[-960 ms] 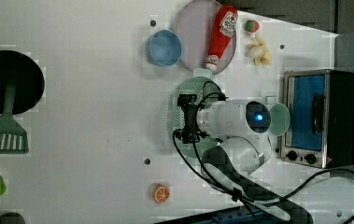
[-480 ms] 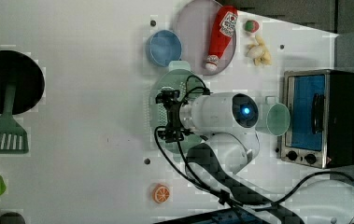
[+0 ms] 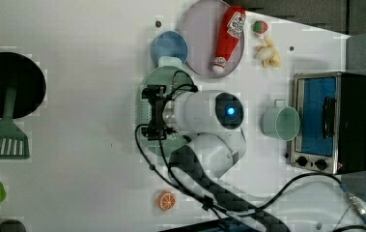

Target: Drag strainer right to left.

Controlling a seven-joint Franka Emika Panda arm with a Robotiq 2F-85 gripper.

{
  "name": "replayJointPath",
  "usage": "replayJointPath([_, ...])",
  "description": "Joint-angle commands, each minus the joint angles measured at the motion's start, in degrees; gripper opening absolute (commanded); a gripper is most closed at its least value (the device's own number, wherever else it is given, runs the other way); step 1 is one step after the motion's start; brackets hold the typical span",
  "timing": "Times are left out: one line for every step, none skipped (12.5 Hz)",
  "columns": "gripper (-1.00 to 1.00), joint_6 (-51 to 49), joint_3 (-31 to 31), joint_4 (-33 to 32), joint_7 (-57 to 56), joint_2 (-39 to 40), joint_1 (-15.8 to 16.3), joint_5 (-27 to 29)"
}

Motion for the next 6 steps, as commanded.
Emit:
replayJointPath([1.00,-1.1,1.1,3.1,6.8,2.1,4.0,0.2])
replayJointPath([1.00,-1.3,1.1,4.0,6.9,2.8,4.7,0.9])
replayJointPath([1.00,-1.1,1.1,4.9,6.8,3.4,5.4,1.3])
replayJointPath([1.00,-1.2,1.1,6.0,6.9,4.0,6.0,1.5])
replayJointPath([1.00,-1.3,1.1,6.9,6.9,4.5,6.6,2.4])
replayJointPath([1.00,-1.1,1.0,7.4,6.9,4.9,7.1,2.7])
